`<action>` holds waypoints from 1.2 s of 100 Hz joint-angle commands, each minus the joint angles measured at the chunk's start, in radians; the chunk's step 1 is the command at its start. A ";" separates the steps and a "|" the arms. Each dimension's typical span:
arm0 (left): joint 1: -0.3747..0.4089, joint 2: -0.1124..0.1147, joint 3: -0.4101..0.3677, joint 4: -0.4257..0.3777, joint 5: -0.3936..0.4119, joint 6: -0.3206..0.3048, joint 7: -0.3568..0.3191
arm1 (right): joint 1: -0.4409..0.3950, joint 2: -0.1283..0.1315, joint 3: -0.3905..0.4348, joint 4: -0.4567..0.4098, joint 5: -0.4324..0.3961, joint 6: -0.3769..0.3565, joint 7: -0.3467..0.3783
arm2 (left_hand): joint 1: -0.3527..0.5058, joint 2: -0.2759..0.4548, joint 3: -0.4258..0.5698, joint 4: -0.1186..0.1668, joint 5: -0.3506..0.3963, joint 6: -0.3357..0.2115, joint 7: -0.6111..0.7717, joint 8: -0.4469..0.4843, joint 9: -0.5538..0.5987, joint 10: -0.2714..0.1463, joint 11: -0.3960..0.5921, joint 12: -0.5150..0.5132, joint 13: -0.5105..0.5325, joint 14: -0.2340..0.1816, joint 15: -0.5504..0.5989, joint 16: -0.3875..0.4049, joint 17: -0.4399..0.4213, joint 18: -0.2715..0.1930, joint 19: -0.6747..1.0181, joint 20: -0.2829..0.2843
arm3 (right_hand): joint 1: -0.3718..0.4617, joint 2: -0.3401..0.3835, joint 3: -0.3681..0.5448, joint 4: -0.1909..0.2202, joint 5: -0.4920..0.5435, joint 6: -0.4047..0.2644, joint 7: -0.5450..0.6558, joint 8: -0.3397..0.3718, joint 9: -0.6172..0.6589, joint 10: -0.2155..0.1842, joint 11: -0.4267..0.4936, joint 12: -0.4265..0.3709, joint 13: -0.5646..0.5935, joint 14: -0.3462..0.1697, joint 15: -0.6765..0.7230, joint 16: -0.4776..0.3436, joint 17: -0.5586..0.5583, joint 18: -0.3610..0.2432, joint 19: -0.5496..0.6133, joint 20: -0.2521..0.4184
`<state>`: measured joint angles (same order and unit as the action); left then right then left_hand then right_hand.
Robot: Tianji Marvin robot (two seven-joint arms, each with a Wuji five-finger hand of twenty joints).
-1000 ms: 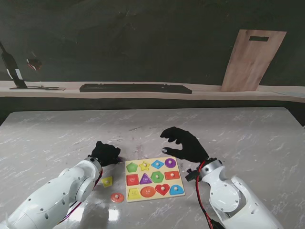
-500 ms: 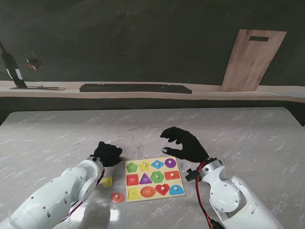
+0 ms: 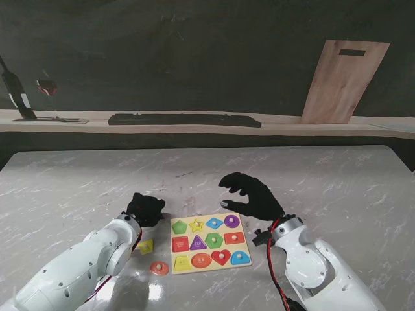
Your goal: Fit puzzle pieces into a puzzle board
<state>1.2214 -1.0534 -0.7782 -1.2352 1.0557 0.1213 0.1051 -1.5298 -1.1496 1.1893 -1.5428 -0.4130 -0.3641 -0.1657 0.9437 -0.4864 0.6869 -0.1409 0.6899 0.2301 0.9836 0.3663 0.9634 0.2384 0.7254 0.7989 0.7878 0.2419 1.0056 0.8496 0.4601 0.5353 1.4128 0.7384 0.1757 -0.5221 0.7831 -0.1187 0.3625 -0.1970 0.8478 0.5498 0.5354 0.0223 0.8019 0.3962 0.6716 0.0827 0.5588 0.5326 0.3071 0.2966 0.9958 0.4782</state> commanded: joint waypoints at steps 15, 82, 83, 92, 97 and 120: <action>0.049 0.002 -0.057 -0.065 0.036 -0.028 0.005 | -0.010 -0.006 0.001 -0.009 -0.002 -0.003 -0.003 | 0.015 -0.009 0.062 -0.029 0.040 0.000 0.065 0.009 0.032 0.063 0.040 0.016 0.046 -0.027 0.040 -0.001 0.022 -0.113 0.051 0.023 | 0.000 0.014 0.019 0.026 0.013 -0.029 0.009 0.012 0.023 -0.012 0.009 0.009 0.017 -0.010 0.014 0.012 0.003 0.006 0.019 0.008; 0.126 -0.007 -0.051 -0.271 -0.043 -0.027 -0.127 | -0.017 -0.006 0.005 -0.013 0.003 -0.011 -0.004 | -0.052 -0.067 0.164 -0.006 0.071 0.025 0.099 0.028 0.078 0.074 0.107 0.020 0.108 -0.013 0.110 -0.001 0.110 -0.085 0.121 0.031 | -0.006 0.020 0.024 0.026 0.012 -0.030 0.007 0.012 0.023 -0.012 0.008 0.009 0.015 -0.010 0.014 0.012 0.004 0.007 0.018 0.008; 0.126 -0.007 -0.048 -0.272 -0.044 -0.025 -0.129 | -0.017 -0.006 0.006 -0.013 0.003 -0.011 -0.004 | -0.055 -0.068 0.169 -0.005 0.071 0.023 0.100 0.029 0.079 0.074 0.108 0.020 0.110 -0.013 0.112 -0.001 0.112 -0.085 0.123 0.031 | -0.006 0.019 0.024 0.026 0.012 -0.030 0.008 0.012 0.024 -0.012 0.008 0.009 0.016 -0.010 0.014 0.012 0.004 0.008 0.018 0.008; 0.118 -0.009 -0.021 -0.283 -0.058 -0.010 -0.141 | -0.018 -0.006 0.007 -0.014 0.003 -0.012 -0.006 | -0.083 -0.083 0.208 0.006 0.076 0.021 0.114 0.038 0.091 0.072 0.123 0.021 0.127 -0.015 0.128 -0.002 0.137 -0.084 0.144 0.031 | -0.006 0.020 0.024 0.026 0.015 -0.031 0.008 0.012 0.024 -0.012 0.008 0.009 0.017 -0.010 0.014 0.012 0.004 0.007 0.018 0.009; 0.112 -0.012 -0.005 -0.284 -0.072 -0.002 -0.144 | -0.018 -0.006 0.007 -0.014 0.004 -0.013 -0.006 | -0.102 -0.095 0.241 0.012 0.081 0.021 0.122 0.040 0.099 0.072 0.131 0.019 0.137 -0.013 0.138 -0.005 0.150 -0.081 0.156 0.030 | -0.007 0.021 0.023 0.026 0.015 -0.031 0.008 0.012 0.024 -0.012 0.008 0.008 0.017 -0.009 0.014 0.012 0.004 0.007 0.018 0.009; 0.083 -0.022 0.060 -0.282 -0.119 0.030 -0.147 | -0.022 -0.008 0.013 -0.015 0.014 -0.014 -0.006 | -0.136 -0.119 0.288 0.029 0.097 0.025 0.143 0.041 0.124 0.074 0.153 0.012 0.176 -0.013 0.163 -0.014 0.201 -0.080 0.199 0.028 | -0.008 0.023 0.021 0.027 0.015 -0.032 0.007 0.012 0.023 -0.011 0.007 0.008 0.015 -0.010 0.013 0.012 0.003 0.007 0.018 0.009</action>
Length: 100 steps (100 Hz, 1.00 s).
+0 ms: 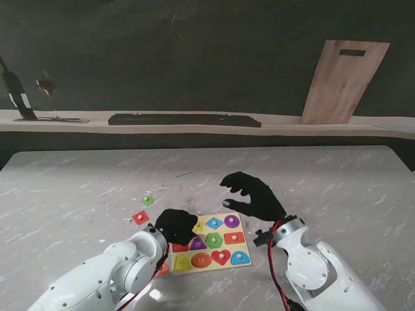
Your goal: Fit puzzle pieces into a puzzle board
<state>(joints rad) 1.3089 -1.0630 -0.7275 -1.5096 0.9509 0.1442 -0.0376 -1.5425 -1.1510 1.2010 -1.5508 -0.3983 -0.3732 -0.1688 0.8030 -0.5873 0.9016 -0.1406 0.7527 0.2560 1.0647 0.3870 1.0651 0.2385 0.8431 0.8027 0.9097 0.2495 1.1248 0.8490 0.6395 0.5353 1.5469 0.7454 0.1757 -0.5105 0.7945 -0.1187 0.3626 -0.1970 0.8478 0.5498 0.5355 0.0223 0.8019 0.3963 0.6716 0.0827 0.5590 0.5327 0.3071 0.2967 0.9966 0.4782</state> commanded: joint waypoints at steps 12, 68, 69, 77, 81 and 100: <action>-0.015 -0.014 0.032 -0.009 -0.032 0.012 -0.016 | -0.016 -0.007 0.008 -0.010 -0.001 -0.010 -0.007 | 0.003 -0.018 0.077 0.029 0.031 -0.004 0.061 0.018 0.019 0.075 0.035 0.005 0.055 -0.020 0.045 -0.017 0.022 -0.079 0.067 0.019 | -0.008 0.012 0.010 0.027 0.015 -0.033 0.007 0.012 0.023 -0.012 0.007 0.008 0.016 -0.009 0.013 0.012 0.003 0.007 0.017 0.009; -0.053 -0.014 0.091 0.012 -0.095 0.027 -0.074 | -0.015 -0.007 0.010 -0.008 -0.004 -0.009 -0.011 | 0.004 -0.019 0.078 0.033 0.030 -0.005 0.060 0.019 0.017 0.073 0.034 0.002 0.048 -0.020 0.042 -0.025 0.019 -0.081 0.069 0.010 | -0.011 0.016 0.008 0.028 0.015 -0.031 0.005 0.012 0.023 -0.011 0.006 0.008 0.015 -0.009 0.013 0.013 0.003 0.006 0.016 0.009; -0.053 -0.014 0.092 0.012 -0.095 0.027 -0.075 | -0.015 -0.007 0.010 -0.007 -0.004 -0.009 -0.011 | 0.004 -0.018 0.078 0.033 0.030 -0.005 0.060 0.019 0.016 0.073 0.034 0.002 0.048 -0.020 0.042 -0.025 0.019 -0.081 0.069 0.010 | -0.011 0.016 0.008 0.028 0.016 -0.031 0.005 0.012 0.024 -0.011 0.006 0.008 0.015 -0.009 0.013 0.013 0.003 0.007 0.016 0.009; -0.055 -0.014 0.096 0.015 -0.101 0.031 -0.079 | -0.015 -0.007 0.010 -0.007 -0.005 -0.009 -0.011 | 0.003 -0.019 0.078 0.033 0.031 -0.005 0.060 0.020 0.017 0.073 0.034 0.002 0.046 -0.019 0.042 -0.026 0.018 -0.081 0.069 0.009 | -0.011 0.017 0.008 0.029 0.017 -0.031 0.005 0.013 0.024 -0.011 0.006 0.008 0.015 -0.009 0.013 0.013 0.002 0.005 0.016 0.009; -0.057 -0.013 0.098 0.015 -0.103 0.033 -0.083 | -0.015 -0.007 0.011 -0.007 -0.005 -0.010 -0.012 | 0.004 -0.018 0.078 0.034 0.030 -0.006 0.059 0.019 0.015 0.073 0.033 0.002 0.046 -0.018 0.042 -0.027 0.017 -0.081 0.068 0.009 | -0.011 0.017 0.008 0.029 0.017 -0.031 0.005 0.012 0.024 -0.011 0.006 0.008 0.014 -0.008 0.013 0.012 0.002 0.007 0.016 0.009; -0.067 -0.016 0.111 0.028 -0.102 0.040 -0.077 | -0.015 -0.007 0.011 -0.006 -0.006 -0.010 -0.012 | 0.005 -0.013 0.074 0.032 0.027 -0.006 0.058 0.020 0.012 0.074 0.032 0.003 0.044 -0.018 0.041 -0.029 0.014 -0.082 0.067 0.007 | -0.011 0.017 0.007 0.029 0.017 -0.031 0.005 0.013 0.024 -0.012 0.006 0.008 0.015 -0.009 0.013 0.013 0.001 0.008 0.016 0.009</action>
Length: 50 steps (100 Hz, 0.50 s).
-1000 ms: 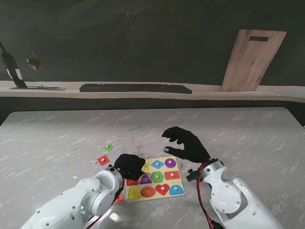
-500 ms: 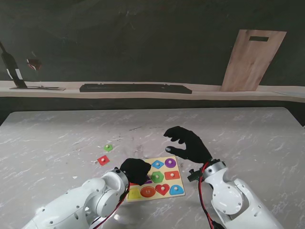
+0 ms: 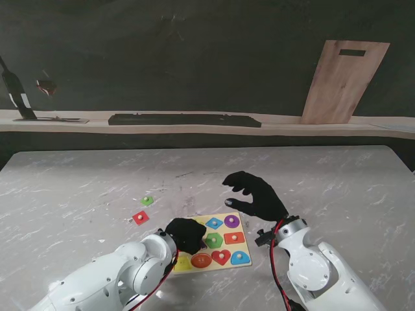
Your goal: Fit puzzle pieces into a puzzle board
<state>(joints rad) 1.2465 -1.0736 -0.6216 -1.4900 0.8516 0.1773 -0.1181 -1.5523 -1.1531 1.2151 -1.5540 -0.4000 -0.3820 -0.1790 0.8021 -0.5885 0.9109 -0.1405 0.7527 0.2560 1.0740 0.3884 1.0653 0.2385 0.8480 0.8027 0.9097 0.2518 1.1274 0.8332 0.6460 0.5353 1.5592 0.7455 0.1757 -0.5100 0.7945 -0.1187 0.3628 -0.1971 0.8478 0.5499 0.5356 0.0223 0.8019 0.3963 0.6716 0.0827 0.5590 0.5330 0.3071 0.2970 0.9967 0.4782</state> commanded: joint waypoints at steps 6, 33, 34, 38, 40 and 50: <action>-0.010 -0.006 0.011 0.015 -0.003 0.011 0.008 | -0.005 -0.005 -0.003 -0.003 -0.005 -0.001 -0.003 | 0.007 -0.010 0.063 0.030 0.026 -0.006 0.048 0.018 0.011 0.073 0.026 0.002 0.042 -0.020 0.038 -0.013 0.006 -0.082 0.054 0.006 | -0.011 0.017 0.007 0.029 0.017 -0.031 0.005 0.013 0.024 -0.011 0.006 0.008 0.015 -0.009 0.013 0.012 0.002 0.007 0.016 0.010; -0.033 -0.011 0.037 0.046 0.000 0.018 0.023 | -0.004 -0.005 -0.003 -0.002 -0.005 -0.001 -0.002 | 0.023 0.003 0.035 0.018 0.015 -0.015 0.039 0.015 -0.006 0.069 0.020 0.005 0.025 -0.022 0.033 -0.014 -0.013 -0.087 0.040 0.002 | -0.014 0.020 0.004 0.029 0.018 -0.030 0.004 0.012 0.025 -0.010 0.006 0.007 0.014 -0.008 0.012 0.013 0.000 0.007 0.015 0.010; -0.033 -0.011 0.037 0.047 0.000 0.019 0.024 | -0.004 -0.005 -0.003 -0.002 -0.004 -0.001 -0.002 | 0.024 0.004 0.034 0.018 0.014 -0.015 0.038 0.015 -0.006 0.069 0.021 0.005 0.025 -0.022 0.033 -0.014 -0.013 -0.087 0.040 0.002 | -0.014 0.020 0.004 0.029 0.018 -0.030 0.004 0.012 0.025 -0.010 0.005 0.007 0.014 -0.008 0.012 0.013 0.001 0.007 0.015 0.010; -0.034 -0.012 0.039 0.050 0.001 0.021 0.027 | -0.004 -0.005 -0.003 -0.002 -0.004 -0.001 -0.002 | 0.026 0.005 0.032 0.017 0.013 -0.015 0.037 0.015 -0.007 0.070 0.021 0.006 0.024 -0.021 0.032 -0.014 -0.014 -0.087 0.039 0.002 | -0.015 0.021 0.004 0.029 0.017 -0.031 0.003 0.012 0.025 -0.010 0.005 0.007 0.014 -0.008 0.012 0.013 0.001 0.007 0.015 0.010; -0.036 -0.012 0.041 0.051 0.003 0.021 0.028 | -0.004 -0.005 -0.003 -0.002 -0.004 -0.001 -0.001 | 0.026 0.006 0.030 0.016 0.012 -0.016 0.037 0.015 -0.008 0.070 0.021 0.007 0.024 -0.021 0.032 -0.013 -0.014 -0.088 0.039 0.002 | -0.014 0.021 0.003 0.030 0.016 -0.032 0.003 0.012 0.023 -0.009 0.005 0.007 0.013 -0.008 0.012 0.013 0.001 0.007 0.015 0.010; -0.040 -0.009 0.045 0.054 0.018 0.020 0.027 | -0.005 -0.005 -0.003 -0.003 -0.004 -0.002 -0.001 | 0.027 0.010 0.025 0.016 0.007 -0.022 0.036 0.015 -0.012 0.065 0.020 0.009 0.018 -0.024 0.030 -0.013 -0.019 -0.091 0.036 0.002 | -0.014 0.021 0.002 0.030 0.017 -0.030 0.003 0.012 0.024 -0.010 0.005 0.007 0.015 -0.008 0.013 0.013 0.001 0.007 0.015 0.010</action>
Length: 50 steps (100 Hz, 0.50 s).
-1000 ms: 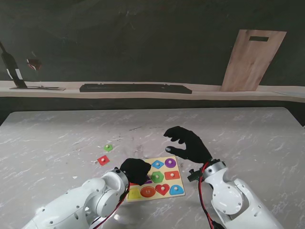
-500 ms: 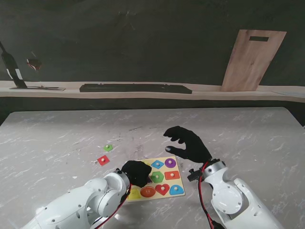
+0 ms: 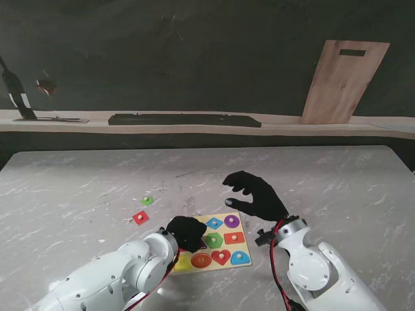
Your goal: Fit puzzle pieces into a puzzle board
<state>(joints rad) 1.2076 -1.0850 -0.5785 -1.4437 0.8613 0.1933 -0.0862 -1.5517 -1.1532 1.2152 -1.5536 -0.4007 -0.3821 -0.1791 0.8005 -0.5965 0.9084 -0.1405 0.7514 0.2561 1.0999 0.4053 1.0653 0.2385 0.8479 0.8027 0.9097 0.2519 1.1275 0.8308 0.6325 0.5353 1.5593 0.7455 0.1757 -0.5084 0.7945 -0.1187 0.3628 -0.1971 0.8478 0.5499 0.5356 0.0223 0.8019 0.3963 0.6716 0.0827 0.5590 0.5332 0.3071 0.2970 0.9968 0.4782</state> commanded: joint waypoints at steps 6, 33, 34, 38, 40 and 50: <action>-0.002 0.002 0.004 0.010 0.010 0.005 -0.003 | -0.005 -0.005 -0.003 -0.003 -0.004 -0.002 -0.001 | 0.034 0.021 0.020 0.015 0.004 -0.025 0.007 -0.002 -0.019 0.065 0.016 0.010 0.011 -0.023 0.027 -0.010 -0.011 -0.095 0.032 0.001 | -0.015 0.021 0.002 0.030 0.017 -0.030 0.003 0.012 0.024 -0.010 0.005 0.007 0.014 -0.008 0.012 0.013 0.000 0.008 0.015 0.010; -0.010 0.006 0.011 0.006 0.008 0.011 -0.028 | -0.007 -0.005 -0.001 -0.004 -0.003 -0.003 -0.003 | 0.066 -0.009 -0.086 -0.031 -0.031 -0.061 0.006 0.009 -0.054 0.038 0.002 0.038 -0.027 -0.025 0.009 0.001 -0.046 -0.108 0.003 -0.001 | -0.015 0.021 0.000 0.031 0.019 -0.029 0.004 0.013 0.028 -0.010 0.006 0.008 0.016 -0.008 0.014 0.013 0.002 0.008 0.016 0.011; -0.010 0.007 0.011 0.006 0.008 0.011 -0.030 | -0.007 -0.005 -0.001 -0.004 -0.003 -0.003 -0.003 | 0.067 -0.012 -0.096 -0.034 -0.036 -0.062 0.006 0.013 -0.058 0.036 0.003 0.042 -0.029 -0.026 0.008 0.003 -0.049 -0.110 0.002 -0.001 | -0.014 0.021 0.000 0.031 0.018 -0.029 0.003 0.013 0.028 -0.010 0.006 0.008 0.016 -0.008 0.014 0.013 0.002 0.008 0.016 0.011; -0.010 0.008 0.011 0.004 0.010 0.007 -0.034 | -0.007 -0.005 -0.001 -0.005 -0.003 -0.004 -0.003 | 0.060 -0.033 -0.125 -0.046 -0.055 -0.062 0.002 0.019 -0.073 0.029 0.006 0.052 -0.037 -0.028 0.005 0.006 -0.054 -0.113 -0.003 -0.001 | -0.015 0.021 0.000 0.031 0.018 -0.029 0.003 0.013 0.028 -0.011 0.006 0.008 0.017 -0.007 0.014 0.014 0.002 0.008 0.016 0.011; -0.011 0.009 0.010 0.003 0.011 0.005 -0.038 | -0.007 -0.005 -0.001 -0.005 -0.004 -0.004 -0.004 | 0.057 -0.037 -0.138 -0.051 -0.068 -0.063 -0.004 0.022 -0.083 0.024 0.010 0.058 -0.041 -0.030 0.004 0.008 -0.058 -0.115 -0.005 -0.001 | -0.015 0.022 0.000 0.031 0.018 -0.028 0.003 0.013 0.028 -0.011 0.006 0.008 0.016 -0.007 0.014 0.013 0.002 0.008 0.016 0.011; -0.012 0.014 0.009 -0.001 0.013 -0.008 -0.053 | -0.008 -0.006 0.000 -0.005 -0.004 -0.004 -0.005 | 0.014 -0.019 -0.172 -0.037 -0.150 -0.042 -0.101 0.085 -0.150 0.001 0.027 0.104 -0.079 -0.035 -0.012 0.035 -0.091 -0.126 -0.034 0.000 | -0.015 0.022 0.001 0.031 0.017 -0.030 0.002 0.013 0.029 -0.010 0.006 0.008 0.017 -0.008 0.014 0.013 0.002 0.008 0.016 0.011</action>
<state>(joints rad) 1.1926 -1.0804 -0.5714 -1.4479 0.8746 0.1948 -0.1262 -1.5525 -1.1533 1.2166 -1.5536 -0.4010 -0.3830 -0.1807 0.8261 -0.5853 0.7771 -0.1471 0.6655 0.2237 1.1108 0.4704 0.9639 0.2385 0.8486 0.8682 0.8536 0.2517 1.1249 0.8382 0.5617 0.5353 1.5340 0.7455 0.1757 -0.5075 0.7945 -0.1186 0.3629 -0.1972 0.8478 0.5499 0.5455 0.0225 0.8091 0.3963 0.6716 0.0827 0.5590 0.5338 0.3071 0.2970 0.9967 0.4782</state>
